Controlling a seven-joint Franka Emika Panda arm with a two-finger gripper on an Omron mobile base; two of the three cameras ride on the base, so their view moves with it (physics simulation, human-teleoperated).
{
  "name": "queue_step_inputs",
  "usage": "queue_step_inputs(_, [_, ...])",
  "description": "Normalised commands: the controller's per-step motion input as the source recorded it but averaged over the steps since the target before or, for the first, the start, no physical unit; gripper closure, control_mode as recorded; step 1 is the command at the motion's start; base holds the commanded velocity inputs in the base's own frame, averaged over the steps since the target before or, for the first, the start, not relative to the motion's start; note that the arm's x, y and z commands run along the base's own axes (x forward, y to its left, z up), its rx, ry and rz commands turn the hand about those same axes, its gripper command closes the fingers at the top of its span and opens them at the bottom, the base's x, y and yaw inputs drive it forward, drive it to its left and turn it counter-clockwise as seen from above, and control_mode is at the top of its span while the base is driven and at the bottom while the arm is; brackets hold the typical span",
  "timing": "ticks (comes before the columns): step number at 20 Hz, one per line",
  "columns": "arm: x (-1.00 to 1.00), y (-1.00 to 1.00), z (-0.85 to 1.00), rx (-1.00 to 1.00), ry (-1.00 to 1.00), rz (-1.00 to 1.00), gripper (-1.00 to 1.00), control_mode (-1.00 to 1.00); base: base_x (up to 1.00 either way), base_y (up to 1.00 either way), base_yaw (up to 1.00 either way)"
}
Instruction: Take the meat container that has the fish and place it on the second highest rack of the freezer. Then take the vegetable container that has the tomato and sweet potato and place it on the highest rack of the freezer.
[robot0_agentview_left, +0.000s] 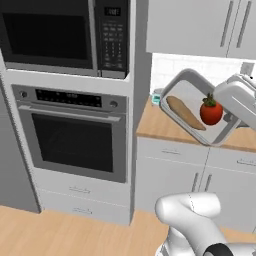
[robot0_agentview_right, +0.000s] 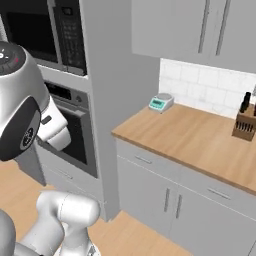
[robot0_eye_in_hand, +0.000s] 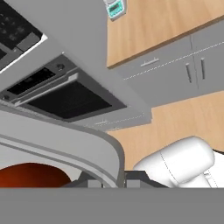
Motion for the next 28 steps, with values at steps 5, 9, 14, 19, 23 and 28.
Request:
queue_step_inputs(5, [0.0,0.0,0.0,0.0,0.0,0.0,1.0,1.0,0.0,0.99,0.1])
queue_step_inputs(9, [0.0,0.0,0.0,0.0,0.0,0.0,1.0,1.0,0.0,0.99,0.0])
queue_step_inputs(14, [0.0,0.0,0.0,0.0,0.0,0.0,1.0,1.0,0.01,0.86,0.0])
queue_step_inputs(19, [0.0,0.0,0.0,0.0,0.0,0.0,1.0,1.0,0.03,0.85,0.0])
queue_step_inputs(23, [0.0,0.0,0.0,0.0,0.0,0.0,1.0,1.0,0.07,0.98,-0.01])
queue_step_inputs(28, [0.0,0.0,0.0,0.0,0.0,0.0,1.0,1.0,0.1,0.99,-0.03])
